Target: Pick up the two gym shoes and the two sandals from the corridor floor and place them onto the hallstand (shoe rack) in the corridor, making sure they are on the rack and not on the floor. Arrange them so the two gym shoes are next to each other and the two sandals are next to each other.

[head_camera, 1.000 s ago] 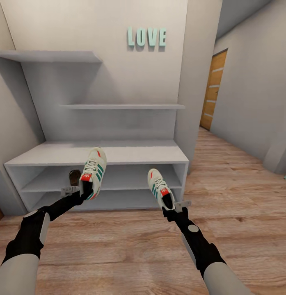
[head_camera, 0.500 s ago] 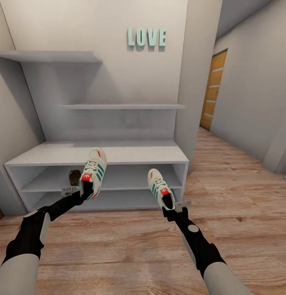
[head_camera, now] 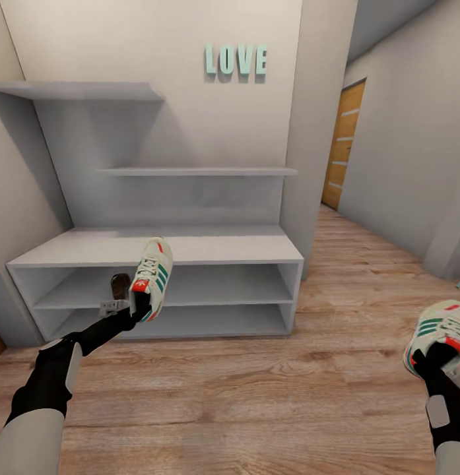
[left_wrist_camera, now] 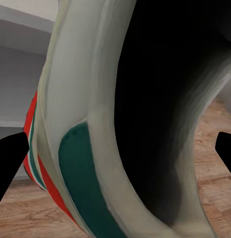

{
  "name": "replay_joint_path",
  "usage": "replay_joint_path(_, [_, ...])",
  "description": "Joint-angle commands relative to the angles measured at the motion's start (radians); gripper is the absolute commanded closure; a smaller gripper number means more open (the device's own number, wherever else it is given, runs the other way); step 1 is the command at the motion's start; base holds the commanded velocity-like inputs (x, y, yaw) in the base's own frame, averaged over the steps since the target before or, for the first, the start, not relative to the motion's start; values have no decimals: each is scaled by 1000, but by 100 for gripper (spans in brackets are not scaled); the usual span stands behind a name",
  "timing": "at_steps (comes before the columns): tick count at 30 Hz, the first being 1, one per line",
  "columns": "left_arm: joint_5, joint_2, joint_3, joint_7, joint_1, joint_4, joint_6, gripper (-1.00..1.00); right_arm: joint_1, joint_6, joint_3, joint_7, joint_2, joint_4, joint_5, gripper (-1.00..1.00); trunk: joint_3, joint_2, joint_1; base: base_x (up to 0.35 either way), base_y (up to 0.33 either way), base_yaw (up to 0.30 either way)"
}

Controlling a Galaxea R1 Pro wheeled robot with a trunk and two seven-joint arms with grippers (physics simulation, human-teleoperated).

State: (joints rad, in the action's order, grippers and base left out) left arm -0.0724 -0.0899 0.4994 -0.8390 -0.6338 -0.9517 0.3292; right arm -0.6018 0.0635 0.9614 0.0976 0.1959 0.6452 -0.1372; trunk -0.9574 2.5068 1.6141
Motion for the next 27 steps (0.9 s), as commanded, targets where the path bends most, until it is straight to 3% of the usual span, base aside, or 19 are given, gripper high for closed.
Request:
replay_joint_path(1, [-8,1,4,-7,-1,-1,6,100,-1,2,22,10,40,-3,-12,100,-1,0,0,0,0,0])
replay_joint_path(2, [-8,1,4,-6,-1,-1,5,100,-1,-2,39,10,90,-4,-13,100,-1,0,0,0,0,0])
replay_joint_path(3, [-9,1,4,-5,-1,-1,5,100,-1,-7,45,10,115,-5,-13,100,-1,0,0,0,0,0])
replay_joint_path(4, [-10,1,4,-4,-1,-1,5,100,-1,-24,56,9,164,-7,-14,100,-1,0,0,0,0,0])
replay_joint_path(5, [-11,1,4,-3,-1,-1,5,100,-1,-37,59,9,187,-7,-14,100,-1,0,0,0,0,0])
replay_joint_path(8, [-13,1,4,0,-1,-1,4,100,-1,-165,71,8,321,-10,-14,100,-1,0,0,0,0,0])
replay_joint_path(9, [-14,1,4,1,-1,-1,5,100,-1,-191,72,8,344,-10,-14,100,-1,0,0,0,0,0])
replay_joint_path(11, [-15,1,3,2,-1,-1,6,100,-1,-301,73,8,430,-12,-13,100,-1,0,0,0,0,0])
replay_joint_path(13, [-17,1,2,3,-1,0,7,100,-1,-385,74,8,483,-12,-11,100,-1,0,0,0,0,0])
replay_joint_path(18, [-44,-1,3,6,-1,58,15,100,-1,-454,69,8,514,3,-3,100,-1,0,0,0,0,0])
replay_joint_path(19, [-106,-2,3,76,-1,106,16,100,-1,-462,68,8,519,7,-2,100,-1,0,0,0,0,0])
replay_joint_path(20, [-115,-2,3,94,-1,113,16,100,-1,-462,68,8,519,8,-2,100,-1,0,0,0,0,0])
replay_joint_path(27, [-131,-2,3,125,-1,187,17,100,-1,-462,67,8,519,8,1,100,-1,0,0,-6,-8,0])
